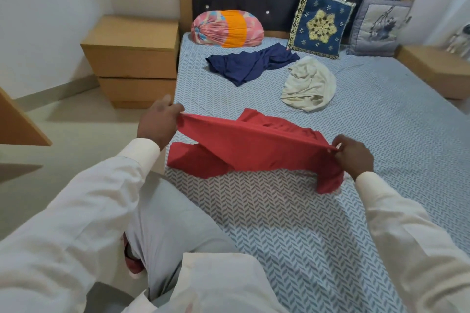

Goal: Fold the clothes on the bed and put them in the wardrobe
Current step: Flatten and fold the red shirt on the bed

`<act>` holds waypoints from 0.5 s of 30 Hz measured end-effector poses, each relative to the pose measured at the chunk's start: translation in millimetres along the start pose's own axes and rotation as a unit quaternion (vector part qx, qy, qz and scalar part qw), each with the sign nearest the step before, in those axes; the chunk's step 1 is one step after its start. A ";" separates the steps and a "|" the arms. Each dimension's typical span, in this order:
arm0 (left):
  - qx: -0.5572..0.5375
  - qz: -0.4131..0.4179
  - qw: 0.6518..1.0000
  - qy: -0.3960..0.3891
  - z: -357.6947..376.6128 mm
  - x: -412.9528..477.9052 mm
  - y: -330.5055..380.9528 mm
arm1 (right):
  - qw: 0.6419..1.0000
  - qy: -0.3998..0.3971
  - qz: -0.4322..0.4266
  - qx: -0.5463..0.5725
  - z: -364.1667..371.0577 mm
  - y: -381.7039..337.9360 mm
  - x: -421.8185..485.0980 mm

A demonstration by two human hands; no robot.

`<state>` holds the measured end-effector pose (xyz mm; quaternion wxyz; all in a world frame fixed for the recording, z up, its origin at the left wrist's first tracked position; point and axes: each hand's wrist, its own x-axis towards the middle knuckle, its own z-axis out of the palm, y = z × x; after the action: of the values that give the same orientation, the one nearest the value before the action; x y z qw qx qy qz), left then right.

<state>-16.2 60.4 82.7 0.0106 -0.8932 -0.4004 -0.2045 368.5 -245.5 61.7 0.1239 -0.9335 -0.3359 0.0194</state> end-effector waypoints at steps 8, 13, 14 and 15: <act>-0.094 -0.263 0.848 -0.451 55.7 -36.8 18.1 | 0.857 -0.455 0.022 -0.241 32.8 -27.4 -13.3; -0.604 -0.510 0.579 -0.200 54.5 25.6 34.6 | 0.868 -0.322 0.236 0.295 26.9 -44.9 46.1; -0.654 -0.492 0.560 -0.129 45.3 56.2 39.4 | 0.835 -0.253 0.272 0.406 14.2 -58.5 64.9; -0.702 -0.461 0.539 -0.063 31.0 94.4 46.0 | 0.802 -0.192 0.277 0.493 -6.9 -77.1 88.2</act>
<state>84.2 101.9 96.3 -0.7407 -0.3173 -0.4847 -0.3403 389.5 -133.9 91.4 0.4896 -0.7772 -0.0255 0.3946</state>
